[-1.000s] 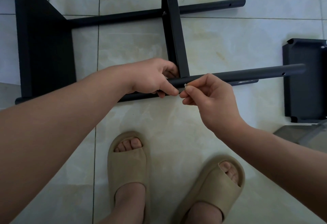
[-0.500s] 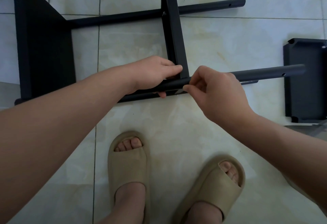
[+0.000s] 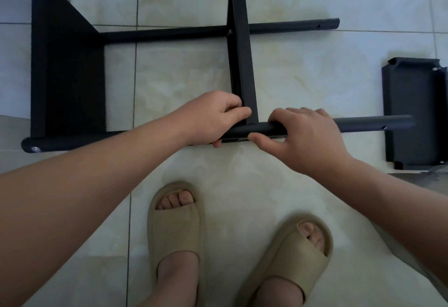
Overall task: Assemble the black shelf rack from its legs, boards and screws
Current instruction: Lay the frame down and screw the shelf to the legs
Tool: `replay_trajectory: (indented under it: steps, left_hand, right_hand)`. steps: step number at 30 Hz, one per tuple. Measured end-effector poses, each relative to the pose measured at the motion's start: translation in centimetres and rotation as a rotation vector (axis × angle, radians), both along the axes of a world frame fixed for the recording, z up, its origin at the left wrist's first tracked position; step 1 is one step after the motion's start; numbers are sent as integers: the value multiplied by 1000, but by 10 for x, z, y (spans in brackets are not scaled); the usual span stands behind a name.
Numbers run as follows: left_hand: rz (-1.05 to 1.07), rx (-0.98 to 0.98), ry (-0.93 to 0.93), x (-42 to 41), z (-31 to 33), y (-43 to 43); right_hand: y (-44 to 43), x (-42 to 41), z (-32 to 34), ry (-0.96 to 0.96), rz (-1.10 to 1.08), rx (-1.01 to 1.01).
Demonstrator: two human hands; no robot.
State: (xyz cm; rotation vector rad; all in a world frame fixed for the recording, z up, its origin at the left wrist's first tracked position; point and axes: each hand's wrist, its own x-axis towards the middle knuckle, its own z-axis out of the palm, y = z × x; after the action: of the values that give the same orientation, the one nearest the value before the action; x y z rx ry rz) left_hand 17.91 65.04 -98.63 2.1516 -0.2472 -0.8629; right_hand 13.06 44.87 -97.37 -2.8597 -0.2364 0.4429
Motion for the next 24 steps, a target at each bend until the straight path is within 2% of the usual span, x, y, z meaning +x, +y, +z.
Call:
replay_trajectory:
  steps: [7,10,13,15,17,20,24]
  left_hand:
    - [-37,-13,29,3,1,6]
    - [-23,11,-6,3,7,4]
    - [-47,169,-112,1,17,1]
    - [-17,287,-154,0,28,-3]
    - [-3,370,-292,-1,43,-10]
    - [-147,337,-464,-7,72,-43]
    - [-573,303,-522,-32,105,-112]
  right_hand:
    - [1,-3,-4,-6,22,-29]
    - [1,1,-1,66,36,-25]
    - [-13,-3,11,160,68,78]
    - [-32,-16,25,114,93,115]
    - [-55,-35,39,66,108,105]
    - [-95,-69,56,82,96,2]
    - [-157,-125,67,115,3,-115]
